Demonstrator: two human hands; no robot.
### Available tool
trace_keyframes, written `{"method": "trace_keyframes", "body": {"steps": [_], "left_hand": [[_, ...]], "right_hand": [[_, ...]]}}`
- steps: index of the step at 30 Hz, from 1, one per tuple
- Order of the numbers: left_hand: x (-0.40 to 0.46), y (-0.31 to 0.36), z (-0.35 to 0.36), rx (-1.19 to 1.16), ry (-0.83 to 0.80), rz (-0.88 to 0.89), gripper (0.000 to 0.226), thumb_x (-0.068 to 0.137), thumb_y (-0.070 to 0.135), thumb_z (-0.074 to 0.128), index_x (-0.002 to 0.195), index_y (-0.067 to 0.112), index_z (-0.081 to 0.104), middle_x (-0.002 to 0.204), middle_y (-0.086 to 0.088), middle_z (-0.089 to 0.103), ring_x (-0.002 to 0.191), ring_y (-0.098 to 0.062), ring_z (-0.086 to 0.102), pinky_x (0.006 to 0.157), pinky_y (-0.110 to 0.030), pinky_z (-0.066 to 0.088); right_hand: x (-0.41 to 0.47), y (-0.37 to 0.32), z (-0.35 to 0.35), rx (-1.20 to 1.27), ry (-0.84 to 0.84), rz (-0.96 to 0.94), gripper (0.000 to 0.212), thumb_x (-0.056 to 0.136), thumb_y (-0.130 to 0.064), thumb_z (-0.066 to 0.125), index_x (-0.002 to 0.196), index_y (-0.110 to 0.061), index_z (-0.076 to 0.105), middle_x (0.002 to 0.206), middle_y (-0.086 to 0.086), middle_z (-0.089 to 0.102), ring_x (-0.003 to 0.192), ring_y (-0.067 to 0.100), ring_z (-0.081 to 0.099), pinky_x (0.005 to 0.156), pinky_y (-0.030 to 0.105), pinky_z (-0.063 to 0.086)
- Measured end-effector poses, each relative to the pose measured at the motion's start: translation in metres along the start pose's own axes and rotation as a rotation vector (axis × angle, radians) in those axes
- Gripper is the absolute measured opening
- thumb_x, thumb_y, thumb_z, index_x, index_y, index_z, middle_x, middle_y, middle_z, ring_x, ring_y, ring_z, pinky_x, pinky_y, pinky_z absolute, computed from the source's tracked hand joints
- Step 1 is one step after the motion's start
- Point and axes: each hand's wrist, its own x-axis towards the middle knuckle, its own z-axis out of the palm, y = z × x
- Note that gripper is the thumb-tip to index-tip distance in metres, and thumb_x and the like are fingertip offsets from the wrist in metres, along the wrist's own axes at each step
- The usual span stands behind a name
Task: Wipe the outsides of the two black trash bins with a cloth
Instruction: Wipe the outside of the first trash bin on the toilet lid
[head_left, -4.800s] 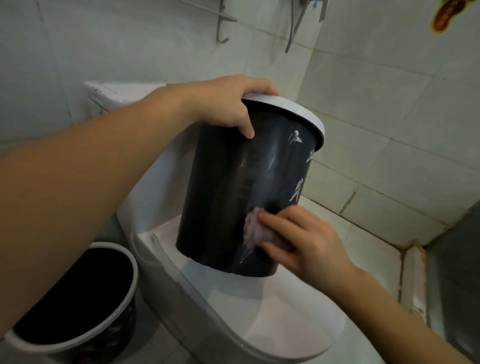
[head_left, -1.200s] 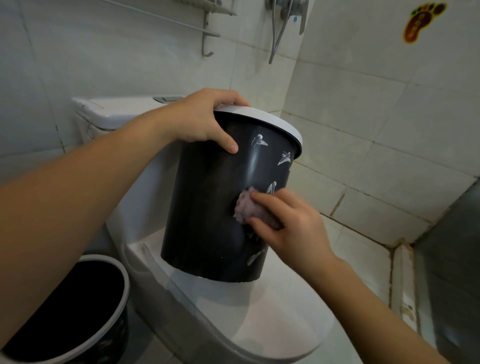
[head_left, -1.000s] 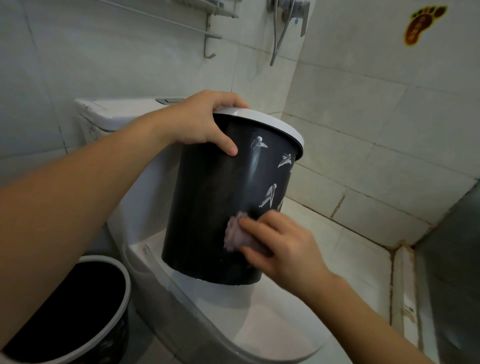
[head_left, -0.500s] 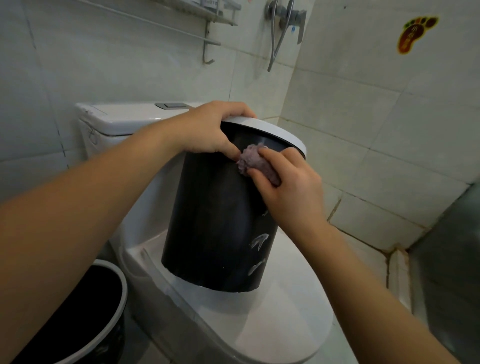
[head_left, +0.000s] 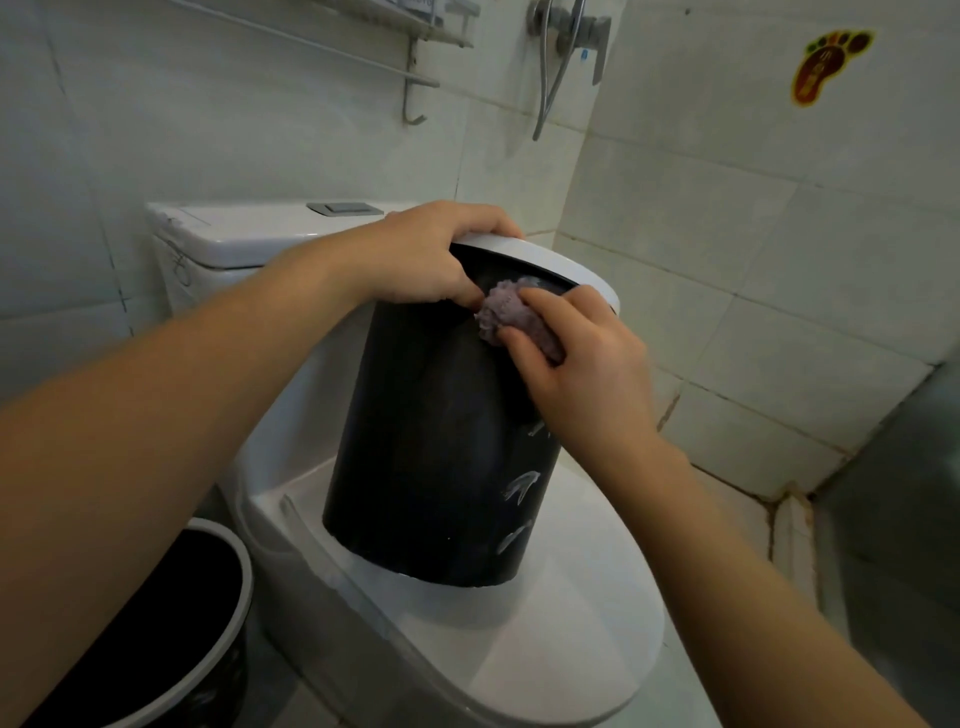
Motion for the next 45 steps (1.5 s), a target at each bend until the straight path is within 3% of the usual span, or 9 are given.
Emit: {"method": "trace_keyframes", "body": {"steps": [8, 15, 21, 27, 30, 34, 37, 42, 45], "left_hand": [[-0.001, -0.006, -0.005, -0.024, -0.001, -0.009, 0.051, 0.079, 0.008, 0.076, 0.112, 0.045, 0.062, 0.108, 0.01, 0.068, 0.103, -0.014, 0.064, 0.096, -0.046, 0.053], [0.0, -0.004, -0.005, -0.035, -0.02, 0.008, 0.052, 0.08, 0.007, 0.076, 0.115, 0.042, 0.062, 0.109, 0.009, 0.067, 0.103, -0.013, 0.064, 0.094, -0.045, 0.054], [-0.003, -0.009, -0.008, -0.051, -0.007, 0.012, 0.051, 0.078, 0.008, 0.078, 0.109, 0.045, 0.062, 0.109, 0.009, 0.067, 0.104, -0.014, 0.063, 0.096, -0.045, 0.052], [0.0, -0.006, -0.005, -0.059, -0.018, 0.02, 0.053, 0.075, 0.008, 0.079, 0.105, 0.048, 0.062, 0.107, 0.008, 0.069, 0.103, -0.017, 0.065, 0.095, -0.046, 0.053], [0.0, -0.007, -0.005, -0.061, -0.017, 0.018, 0.053, 0.075, 0.008, 0.079, 0.106, 0.047, 0.062, 0.108, 0.008, 0.068, 0.103, -0.017, 0.065, 0.095, -0.045, 0.054], [0.001, -0.004, -0.006, -0.083, -0.027, 0.019, 0.052, 0.075, 0.008, 0.08, 0.109, 0.043, 0.063, 0.106, 0.011, 0.067, 0.099, -0.011, 0.064, 0.083, -0.029, 0.055], [0.0, -0.003, -0.005, -0.095, -0.02, 0.012, 0.054, 0.071, 0.012, 0.086, 0.112, 0.039, 0.063, 0.102, 0.015, 0.067, 0.092, -0.003, 0.063, 0.068, -0.014, 0.048], [0.002, -0.004, -0.005, -0.09, 0.013, 0.002, 0.059, 0.064, 0.011, 0.09, 0.107, 0.041, 0.065, 0.104, 0.013, 0.068, 0.1, -0.012, 0.065, 0.085, -0.03, 0.053], [0.003, -0.005, -0.005, -0.124, 0.03, 0.006, 0.059, 0.063, 0.007, 0.089, 0.104, 0.042, 0.066, 0.105, 0.012, 0.068, 0.101, -0.012, 0.064, 0.086, -0.029, 0.053]], "right_hand": [[-0.009, 0.033, -0.009, -0.024, 0.037, 0.116, 0.038, 0.089, -0.042, 0.056, 0.114, -0.018, 0.073, 0.092, 0.0, 0.062, 0.076, 0.022, 0.06, 0.066, 0.024, 0.035], [-0.003, 0.016, -0.005, -0.026, -0.015, -0.036, 0.036, 0.09, -0.041, 0.059, 0.117, -0.019, 0.071, 0.095, 0.001, 0.063, 0.078, 0.019, 0.06, 0.062, 0.027, 0.046], [-0.013, 0.043, -0.012, 0.0, 0.019, 0.121, 0.033, 0.088, -0.037, 0.063, 0.115, -0.02, 0.071, 0.092, -0.001, 0.06, 0.077, 0.021, 0.059, 0.066, 0.026, 0.04], [-0.039, 0.034, -0.01, -0.016, -0.131, -0.248, 0.035, 0.092, -0.036, 0.062, 0.118, -0.016, 0.071, 0.095, 0.003, 0.062, 0.079, 0.02, 0.059, 0.062, 0.031, 0.051], [-0.038, 0.039, -0.011, -0.026, -0.137, -0.26, 0.034, 0.092, -0.035, 0.064, 0.119, -0.016, 0.071, 0.096, 0.003, 0.063, 0.08, 0.021, 0.06, 0.061, 0.035, 0.052], [-0.019, 0.043, -0.015, -0.006, -0.039, -0.039, 0.035, 0.089, -0.037, 0.065, 0.119, -0.019, 0.069, 0.097, 0.001, 0.062, 0.08, 0.019, 0.059, 0.065, 0.028, 0.047], [-0.025, 0.043, -0.015, -0.016, -0.064, -0.066, 0.036, 0.09, -0.039, 0.064, 0.119, -0.018, 0.069, 0.098, 0.001, 0.062, 0.081, 0.019, 0.059, 0.065, 0.03, 0.048], [-0.054, 0.045, -0.015, 0.017, -0.126, -0.154, 0.039, 0.093, -0.039, 0.061, 0.12, -0.013, 0.069, 0.096, 0.003, 0.062, 0.081, 0.019, 0.058, 0.062, 0.035, 0.052], [-0.06, 0.042, -0.015, 0.011, -0.106, -0.134, 0.039, 0.092, -0.04, 0.061, 0.118, -0.013, 0.07, 0.094, 0.002, 0.062, 0.079, 0.02, 0.058, 0.06, 0.034, 0.052]]}}
